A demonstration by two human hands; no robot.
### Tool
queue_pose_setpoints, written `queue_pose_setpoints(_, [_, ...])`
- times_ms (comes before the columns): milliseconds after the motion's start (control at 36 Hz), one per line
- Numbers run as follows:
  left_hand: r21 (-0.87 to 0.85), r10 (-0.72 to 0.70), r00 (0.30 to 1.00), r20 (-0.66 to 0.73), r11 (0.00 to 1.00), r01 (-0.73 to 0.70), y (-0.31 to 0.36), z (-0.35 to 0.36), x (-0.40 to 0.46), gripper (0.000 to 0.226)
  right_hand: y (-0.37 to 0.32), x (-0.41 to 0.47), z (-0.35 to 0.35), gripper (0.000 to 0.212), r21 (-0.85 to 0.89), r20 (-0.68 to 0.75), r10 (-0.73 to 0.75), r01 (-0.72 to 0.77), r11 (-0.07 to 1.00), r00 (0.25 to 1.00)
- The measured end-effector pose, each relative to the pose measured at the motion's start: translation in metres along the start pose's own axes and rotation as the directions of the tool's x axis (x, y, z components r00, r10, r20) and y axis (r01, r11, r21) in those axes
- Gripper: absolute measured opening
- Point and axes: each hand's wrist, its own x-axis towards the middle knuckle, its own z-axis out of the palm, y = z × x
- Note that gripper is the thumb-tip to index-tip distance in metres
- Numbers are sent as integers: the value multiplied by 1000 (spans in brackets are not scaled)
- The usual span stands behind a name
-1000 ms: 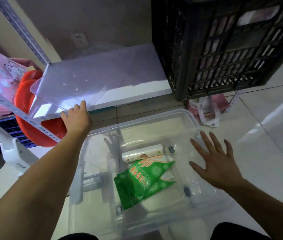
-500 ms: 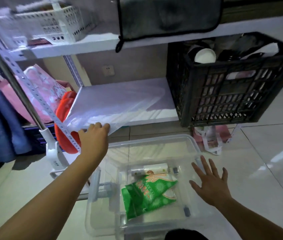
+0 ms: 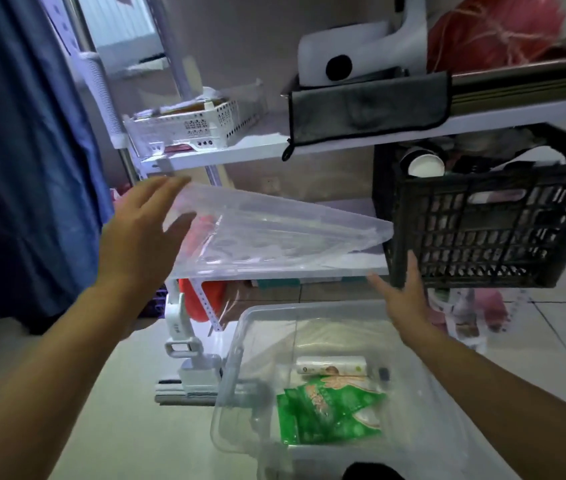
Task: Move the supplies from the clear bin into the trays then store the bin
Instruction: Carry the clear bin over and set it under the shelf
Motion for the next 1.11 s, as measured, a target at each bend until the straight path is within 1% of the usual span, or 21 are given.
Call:
queue_pose_setpoints(56, [1,-47,998,-45,999,47,-5,-13,5,45,-11,6,3,93,132,-28,55,-51,990,998])
queue_pose_setpoints(111, [-10,-102,993,-65,995,102,-11,-23,8,45,-14,4,1,81,167,-36,55,-48,985,998])
queue_pose_setpoints(167, [-51,-191,980,-46,981,189,-16,-28,8,45,-11,-5,-1,68,178,-15,-24,26,984,1000])
queue_pose_setpoints(222, [-58,-256,967,-15,965,254,-22,-27,4,44,-5,-18,-6,61,175,9,-90,87,981,996])
queue_pose_setpoints(250, [-56,-287,958,9,956,287,-24,-25,1,43,-1,-25,-11,59,135,8,-97,95,986,995])
queue_pose_setpoints(333, [-54,-391,913,114,916,399,-32,-8,-10,42,11,-40,-27,56,-62,-34,-96,94,994,995])
queue_pose_setpoints(361, [-36,-417,895,155,903,427,-35,1,-16,41,14,-44,-34,56,-95,-33,-105,102,990,994])
queue_pose_setpoints(472, [-13,-502,812,299,848,529,-44,40,-34,41,15,-51,-62,53,-223,49,-172,179,958,984])
queue_pose_setpoints(556, [-29,-531,758,378,812,583,-45,75,-50,42,20,-44,-79,50,-344,50,-92,103,933,995])
queue_pose_setpoints(611, [-53,-535,742,404,796,602,-45,97,-58,42,26,-34,-86,47,-413,40,-8,24,910,999])
queue_pose_setpoints(667, [-80,-538,736,411,783,617,-45,120,-63,42,35,-19,-90,41,-503,57,48,-12,864,997])
queue_pose_setpoints(694, [-107,-554,717,423,755,647,-46,132,-65,41,39,-11,-91,41,-551,67,63,-15,834,996])
queue_pose_setpoints(750, [-172,-582,655,483,670,722,-50,155,-69,42,47,4,-91,50,-615,31,120,-76,785,992])
queue_pose_setpoints(806, [-187,-575,591,566,608,771,-57,180,-78,48,52,16,-89,53,-676,-9,175,-135,724,985])
queue_pose_setpoints(861, [-180,-548,512,662,546,818,-65,203,-93,54,61,25,-87,53,-723,-8,212,-152,674,977])
queue_pose_setpoints(917, [-177,-522,443,729,481,859,-71,223,-111,58,70,31,-87,64,-765,10,236,-144,627,972])
queue_pose_setpoints(972, [-186,-507,410,759,435,881,-78,240,-130,60,79,35,-87,69,-791,-6,267,-168,589,964])
queue_pose_setpoints(1056, [-194,-528,372,763,362,912,-86,261,-159,57,85,36,-83,68,-816,-42,285,-198,544,958])
queue_pose_setpoints(1111, [-188,-543,363,757,352,917,-89,270,-171,55,82,34,-81,67,-816,-56,281,-206,541,958])
